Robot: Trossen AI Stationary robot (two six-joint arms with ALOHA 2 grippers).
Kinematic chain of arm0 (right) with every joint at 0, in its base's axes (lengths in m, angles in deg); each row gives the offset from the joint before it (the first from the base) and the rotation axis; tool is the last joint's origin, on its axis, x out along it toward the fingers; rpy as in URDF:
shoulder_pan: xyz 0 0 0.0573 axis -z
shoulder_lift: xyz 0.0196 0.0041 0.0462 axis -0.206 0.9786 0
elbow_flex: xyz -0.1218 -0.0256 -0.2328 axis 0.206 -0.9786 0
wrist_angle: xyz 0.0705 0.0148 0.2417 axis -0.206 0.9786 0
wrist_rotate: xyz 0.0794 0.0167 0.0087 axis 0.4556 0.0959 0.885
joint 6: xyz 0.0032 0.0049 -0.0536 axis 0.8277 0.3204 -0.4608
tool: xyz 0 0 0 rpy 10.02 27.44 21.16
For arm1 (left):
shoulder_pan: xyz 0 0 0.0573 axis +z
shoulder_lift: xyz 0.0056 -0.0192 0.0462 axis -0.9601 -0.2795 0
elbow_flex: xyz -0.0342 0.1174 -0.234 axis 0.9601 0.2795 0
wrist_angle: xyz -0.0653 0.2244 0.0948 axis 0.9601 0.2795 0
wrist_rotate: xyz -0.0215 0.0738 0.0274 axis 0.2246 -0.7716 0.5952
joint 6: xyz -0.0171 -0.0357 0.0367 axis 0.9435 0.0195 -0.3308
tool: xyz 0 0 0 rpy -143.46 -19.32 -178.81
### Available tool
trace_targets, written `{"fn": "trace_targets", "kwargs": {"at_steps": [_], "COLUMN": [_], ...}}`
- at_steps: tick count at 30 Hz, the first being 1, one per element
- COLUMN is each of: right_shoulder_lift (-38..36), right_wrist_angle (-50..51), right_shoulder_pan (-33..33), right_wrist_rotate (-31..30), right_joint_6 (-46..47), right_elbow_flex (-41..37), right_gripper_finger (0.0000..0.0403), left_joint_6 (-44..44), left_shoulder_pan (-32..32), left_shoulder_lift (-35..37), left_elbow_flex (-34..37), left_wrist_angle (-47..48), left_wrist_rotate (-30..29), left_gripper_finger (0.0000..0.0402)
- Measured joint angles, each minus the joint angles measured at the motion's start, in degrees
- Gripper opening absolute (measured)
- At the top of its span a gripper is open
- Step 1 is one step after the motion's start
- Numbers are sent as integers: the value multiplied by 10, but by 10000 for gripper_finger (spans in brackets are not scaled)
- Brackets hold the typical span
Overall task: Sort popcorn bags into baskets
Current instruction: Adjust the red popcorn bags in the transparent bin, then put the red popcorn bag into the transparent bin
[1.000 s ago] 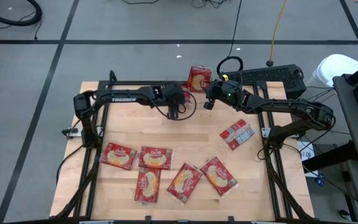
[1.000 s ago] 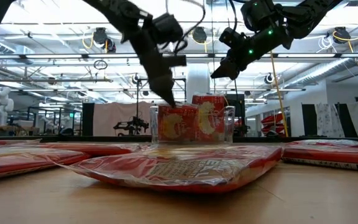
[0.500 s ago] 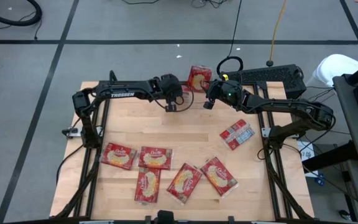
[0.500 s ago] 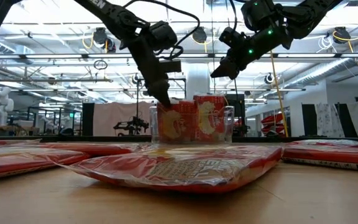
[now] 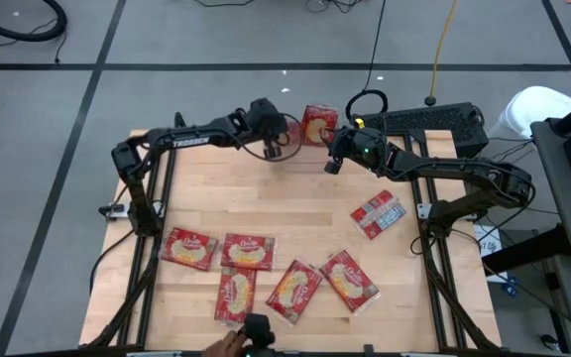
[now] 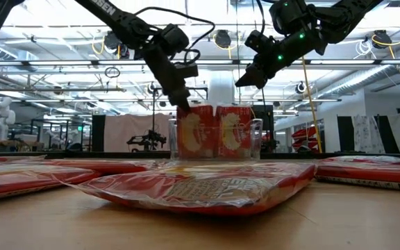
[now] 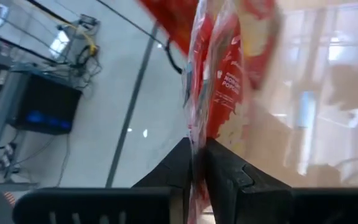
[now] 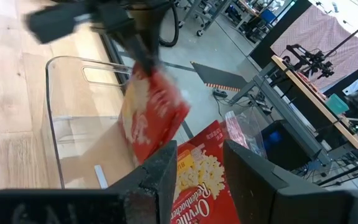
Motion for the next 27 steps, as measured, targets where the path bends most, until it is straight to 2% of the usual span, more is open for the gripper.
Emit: {"fn": "trace_targets", "kwargs": {"at_steps": [12, 17, 25, 27], "right_shoulder_lift": [0, 0, -32, -51], "right_wrist_angle": [0, 1, 72, 113], "right_shoulder_pan": [0, 0, -17, -31], "right_wrist_rotate": [0, 0, 0, 0], "right_joint_6": [0, 0, 52, 79], "right_elbow_flex": [0, 0, 0, 0], "right_gripper_finger": [125, 125, 125, 125], "left_joint_6": [-29, -3, 76, 104], "left_shoulder_pan": [53, 55, 44, 42], "left_shoulder_lift": [-2, 0, 83, 111], "left_elbow_flex": [0, 0, 1, 0], "left_wrist_angle": [-97, -108, -72, -43], "left_wrist_rotate": [0, 0, -2, 26], "left_gripper_finger": [114, 145, 152, 152]}}
